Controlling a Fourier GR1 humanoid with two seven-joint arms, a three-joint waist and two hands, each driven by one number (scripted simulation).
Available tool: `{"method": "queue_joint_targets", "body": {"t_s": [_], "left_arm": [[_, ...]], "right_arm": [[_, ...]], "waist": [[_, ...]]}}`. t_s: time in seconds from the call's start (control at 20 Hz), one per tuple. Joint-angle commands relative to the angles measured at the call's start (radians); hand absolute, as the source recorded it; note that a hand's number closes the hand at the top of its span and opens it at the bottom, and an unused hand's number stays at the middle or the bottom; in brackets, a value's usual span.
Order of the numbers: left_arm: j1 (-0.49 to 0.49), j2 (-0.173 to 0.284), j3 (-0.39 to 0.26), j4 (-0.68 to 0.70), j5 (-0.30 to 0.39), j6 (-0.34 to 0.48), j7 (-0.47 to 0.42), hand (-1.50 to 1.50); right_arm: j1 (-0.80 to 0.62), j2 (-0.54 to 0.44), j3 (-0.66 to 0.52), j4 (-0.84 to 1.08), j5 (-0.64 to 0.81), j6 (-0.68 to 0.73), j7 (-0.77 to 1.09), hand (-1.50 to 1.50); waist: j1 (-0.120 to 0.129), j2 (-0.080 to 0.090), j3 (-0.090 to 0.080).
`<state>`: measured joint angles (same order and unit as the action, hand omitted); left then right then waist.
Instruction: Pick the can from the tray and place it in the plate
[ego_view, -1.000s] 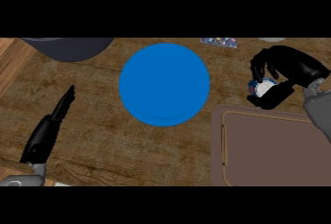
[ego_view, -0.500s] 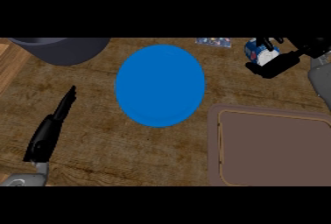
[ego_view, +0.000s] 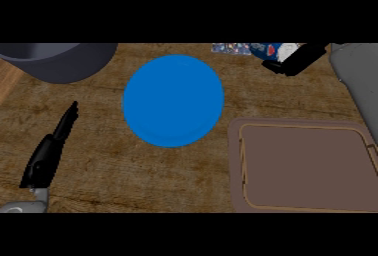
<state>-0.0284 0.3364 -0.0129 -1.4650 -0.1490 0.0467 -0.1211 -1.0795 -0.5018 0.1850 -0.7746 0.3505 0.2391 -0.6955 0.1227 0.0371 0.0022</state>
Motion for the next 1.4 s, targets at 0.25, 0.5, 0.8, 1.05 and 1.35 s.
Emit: {"method": "queue_joint_targets", "body": {"t_s": [0.25, 0.5, 0.8, 1.05, 1.35], "left_arm": [[0.084, 0.026, 0.045, -0.034, 0.022, -0.019, -0.009, 0.00], [0.040, 0.000, 0.050, 0.009, -0.009, 0.020, -0.003, 0.00], [0.093, -0.003, 0.061, 0.050, 0.010, -0.011, -0.072, 0.00], [0.071, -0.026, 0.025, -0.009, -0.030, 0.011, -0.012, 0.00], [0.004, -0.023, 0.024, -0.012, -0.022, -0.010, 0.027, 0.00]], "right_arm": [[-0.206, 0.207, 0.007, 0.284, 0.028, 0.038, -0.116, 1.50], [-0.294, 0.352, 0.021, 0.364, 0.065, 0.006, -0.025, 1.50], [-0.324, 0.496, 0.081, 0.401, 0.121, -0.023, 0.070, 1.50], [-0.294, 0.500, 0.175, 0.434, 0.087, -0.038, 0.103, 1.50], [-0.219, 0.501, 0.198, 0.448, -0.043, 0.029, 0.171, 1.50]], "waist": [[-0.054, -0.021, -0.002], [-0.077, -0.025, -0.003], [-0.084, -0.029, -0.004], [-0.051, -0.025, -0.003], [-0.021, -0.017, -0.003]]}}
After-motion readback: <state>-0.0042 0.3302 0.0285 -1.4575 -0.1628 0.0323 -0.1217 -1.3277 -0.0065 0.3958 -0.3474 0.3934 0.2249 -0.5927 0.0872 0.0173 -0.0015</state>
